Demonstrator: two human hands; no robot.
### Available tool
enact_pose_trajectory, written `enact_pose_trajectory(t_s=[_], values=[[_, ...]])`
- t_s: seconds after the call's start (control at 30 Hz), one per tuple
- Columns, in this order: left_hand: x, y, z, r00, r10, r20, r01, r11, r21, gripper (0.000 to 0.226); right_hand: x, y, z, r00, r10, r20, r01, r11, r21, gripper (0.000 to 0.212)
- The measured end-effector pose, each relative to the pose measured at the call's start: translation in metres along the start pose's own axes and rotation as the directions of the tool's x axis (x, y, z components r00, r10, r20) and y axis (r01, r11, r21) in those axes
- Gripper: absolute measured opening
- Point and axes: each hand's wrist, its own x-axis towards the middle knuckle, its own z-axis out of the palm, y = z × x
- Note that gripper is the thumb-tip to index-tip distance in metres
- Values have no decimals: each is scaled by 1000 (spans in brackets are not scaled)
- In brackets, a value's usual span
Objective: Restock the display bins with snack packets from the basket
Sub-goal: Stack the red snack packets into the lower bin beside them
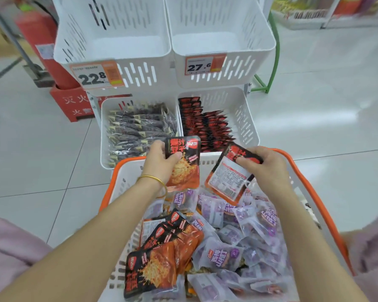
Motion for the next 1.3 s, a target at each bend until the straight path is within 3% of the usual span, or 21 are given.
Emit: enact_pose_trajectory(t_s=[0.1,0.17,0.27,0.37,0.5,0.63,0.83,0.9,0.97,1.07,1.13,1.2,1.3], values=[[-5,5,12,994,14,109,-9,999,-48,13,3,-13,5,986,-61,158,50,996,71,19],[-7,6,22,986,-19,167,36,994,-99,11,7,-15,20,984,-112,142,115,993,-14,21],[-7,9,29,960,-75,269,110,987,-120,36,16,-10,28,988,-139,74,144,987,-68,28],[-6,10,32,937,-27,349,57,995,-76,43,23,-7,23,992,-126,15,127,988,-83,28],[1,9,34,988,21,154,-16,999,-36,17,24,-2,15,998,0,-70,5,998,67,19],[4,8,30,997,81,13,-81,993,87,23,16,1,8,994,82,-72,-76,993,89,24],[-2,10,26,988,149,47,-154,975,162,27,4,-17,9,991,120,63,-130,974,187,25],[-4,13,22,984,164,73,-174,969,174,24,-2,-24,7,981,125,146,-165,939,301,29],[-4,15,18,983,156,95,-170,972,162,20,-5,-27,3,962,79,260,-161,937,311,29],[-3,14,11,982,150,115,-166,975,146,15,-6,-28,-3,882,28,471,-211,917,339,47],[-3,14,8,981,155,116,-171,974,148,13,-8,-31,-3,813,-7,582,-241,906,347,47],[-4,16,7,980,165,115,-181,973,143,12,-10,-32,0,824,-33,566,-165,941,296,40],[-4,21,6,974,182,133,-201,970,140,6,-9,-29,6,926,-63,373,-5,984,177,24]])
